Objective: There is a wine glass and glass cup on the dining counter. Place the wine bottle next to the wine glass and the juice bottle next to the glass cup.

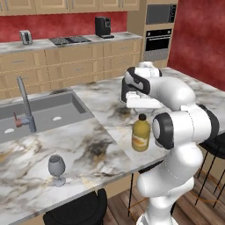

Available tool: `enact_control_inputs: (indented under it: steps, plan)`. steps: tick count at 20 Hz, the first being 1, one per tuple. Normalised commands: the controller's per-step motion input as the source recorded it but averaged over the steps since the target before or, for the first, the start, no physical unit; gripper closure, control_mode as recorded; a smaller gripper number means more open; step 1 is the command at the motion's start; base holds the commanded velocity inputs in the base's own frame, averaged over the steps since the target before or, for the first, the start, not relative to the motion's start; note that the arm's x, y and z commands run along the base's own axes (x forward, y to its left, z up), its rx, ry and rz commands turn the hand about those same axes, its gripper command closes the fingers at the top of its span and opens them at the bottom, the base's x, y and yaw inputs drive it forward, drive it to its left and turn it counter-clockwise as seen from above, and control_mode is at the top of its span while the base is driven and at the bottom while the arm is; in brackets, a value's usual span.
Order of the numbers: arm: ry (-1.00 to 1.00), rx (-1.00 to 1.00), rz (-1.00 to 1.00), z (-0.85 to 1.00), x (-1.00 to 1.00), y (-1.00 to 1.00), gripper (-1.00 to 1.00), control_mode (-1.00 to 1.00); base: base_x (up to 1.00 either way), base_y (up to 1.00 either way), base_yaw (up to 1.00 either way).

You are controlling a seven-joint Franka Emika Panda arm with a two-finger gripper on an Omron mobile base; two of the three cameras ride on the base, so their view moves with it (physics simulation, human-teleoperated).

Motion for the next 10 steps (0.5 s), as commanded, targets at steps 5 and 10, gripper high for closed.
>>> enact_control_inputs:
  steps: [5, 10]
  plan:
    - [0.0, 0.0, 0.0, 0.01, -0.05, 0.0, -1.0, -1.0, 0.0, 0.0, 0.0]
    - [-0.01, 0.0, 0.0, 0.08, -0.01, 0.0, -1.0, -1.0, 0.0, 0.0, 0.0]
